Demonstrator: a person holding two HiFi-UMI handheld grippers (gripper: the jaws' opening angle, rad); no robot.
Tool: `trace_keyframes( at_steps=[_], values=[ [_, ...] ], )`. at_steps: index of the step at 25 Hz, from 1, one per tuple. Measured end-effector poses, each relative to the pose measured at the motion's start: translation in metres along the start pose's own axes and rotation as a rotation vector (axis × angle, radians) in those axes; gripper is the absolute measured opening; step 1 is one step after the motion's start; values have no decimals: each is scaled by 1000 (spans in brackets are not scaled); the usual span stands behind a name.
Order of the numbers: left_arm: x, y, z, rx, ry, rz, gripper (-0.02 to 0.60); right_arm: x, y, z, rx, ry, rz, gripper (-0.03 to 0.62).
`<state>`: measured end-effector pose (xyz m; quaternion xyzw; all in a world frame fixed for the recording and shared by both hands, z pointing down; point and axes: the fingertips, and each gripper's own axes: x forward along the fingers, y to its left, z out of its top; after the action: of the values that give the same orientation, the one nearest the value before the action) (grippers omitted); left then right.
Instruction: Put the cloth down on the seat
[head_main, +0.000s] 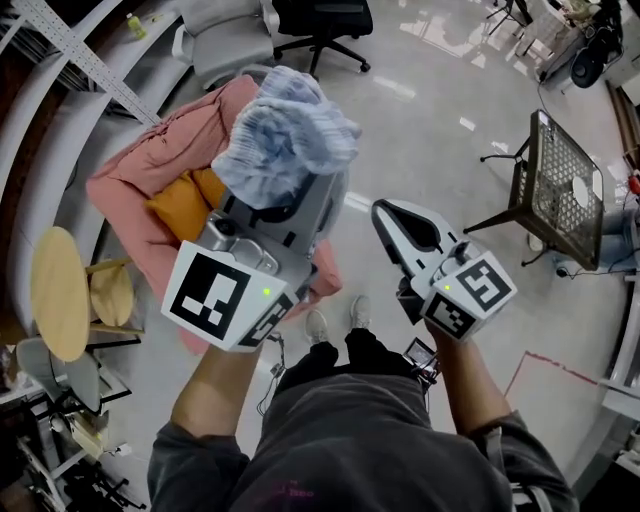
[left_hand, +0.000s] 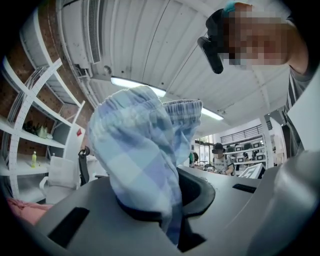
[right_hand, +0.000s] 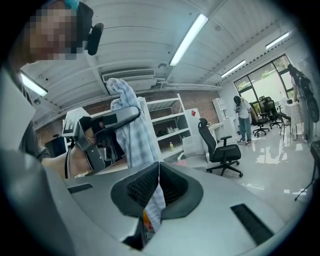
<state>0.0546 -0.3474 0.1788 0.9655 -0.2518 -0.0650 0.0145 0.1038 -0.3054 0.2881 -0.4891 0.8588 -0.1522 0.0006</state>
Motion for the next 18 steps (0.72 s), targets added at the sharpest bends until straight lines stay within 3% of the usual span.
trace_keyframes(
  at_steps=[12, 18],
  values=[
    [71, -60, -64, -82, 74, -2, 51, -30, -80, -17, 75, 47, 0, 15],
    [64, -48, -114, -179, 93, 91, 52, -33, -93, -40, 79, 103, 25, 17]
  ],
)
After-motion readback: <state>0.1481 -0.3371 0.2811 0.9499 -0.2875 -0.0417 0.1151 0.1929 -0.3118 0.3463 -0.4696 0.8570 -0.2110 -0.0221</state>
